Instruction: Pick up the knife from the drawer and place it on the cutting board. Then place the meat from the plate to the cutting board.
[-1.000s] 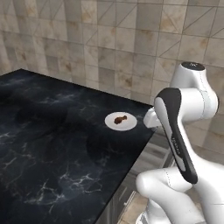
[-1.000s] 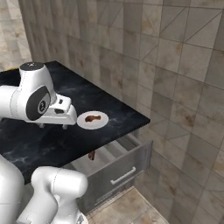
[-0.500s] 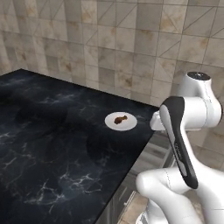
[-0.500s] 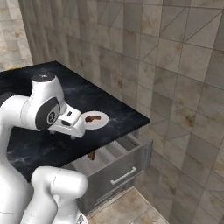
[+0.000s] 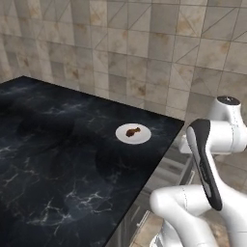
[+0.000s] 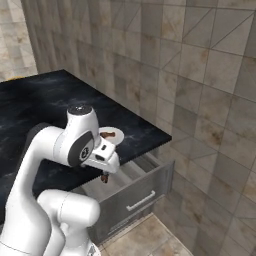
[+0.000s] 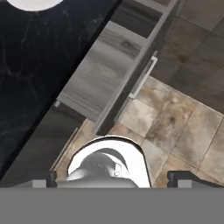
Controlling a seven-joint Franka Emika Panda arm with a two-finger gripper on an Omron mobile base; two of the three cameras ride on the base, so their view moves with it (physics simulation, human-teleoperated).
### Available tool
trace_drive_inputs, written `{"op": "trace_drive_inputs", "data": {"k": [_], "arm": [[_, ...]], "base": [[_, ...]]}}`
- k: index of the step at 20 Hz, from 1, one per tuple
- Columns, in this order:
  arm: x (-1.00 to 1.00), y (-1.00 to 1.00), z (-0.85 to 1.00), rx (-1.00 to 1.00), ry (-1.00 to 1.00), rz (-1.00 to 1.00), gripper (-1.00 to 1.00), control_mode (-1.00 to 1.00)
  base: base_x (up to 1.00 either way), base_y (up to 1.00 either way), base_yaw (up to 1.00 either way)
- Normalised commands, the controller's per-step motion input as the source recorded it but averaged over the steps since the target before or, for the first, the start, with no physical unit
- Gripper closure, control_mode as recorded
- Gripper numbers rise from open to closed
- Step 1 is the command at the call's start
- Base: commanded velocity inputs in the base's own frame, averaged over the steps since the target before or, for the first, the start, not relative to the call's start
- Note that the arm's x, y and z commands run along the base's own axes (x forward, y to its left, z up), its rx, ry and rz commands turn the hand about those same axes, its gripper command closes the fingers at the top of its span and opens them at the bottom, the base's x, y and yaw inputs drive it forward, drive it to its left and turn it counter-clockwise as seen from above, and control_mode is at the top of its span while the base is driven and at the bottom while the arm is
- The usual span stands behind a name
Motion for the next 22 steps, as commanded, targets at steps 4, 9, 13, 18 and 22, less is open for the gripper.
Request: {"op": "trace_drive_inputs", "data": {"k": [4,9,13,18,22], "arm": [[0.11,-0.50,-0.60,0.00,0.01,0.00,-1.00,-1.00],[0.57,-0.06,-0.60,0.02,-0.05,0.00,-1.00,-1.00],[0.56,-0.21,-0.65,0.00,0.00,0.00,-1.00,-1.00],[0.57,-0.45,-0.56,0.00,0.00,0.00,-1.00,-1.00],[0.70,-0.41,-0.45,0.00,0.02,0.00,-1.00,-1.00]], "base": [[0.00,0.00,0.00],[0.00,0.00,0.00],[0.00,0.00,0.00],[0.00,0.00,0.00],[0.00,0.00,0.00]]}}
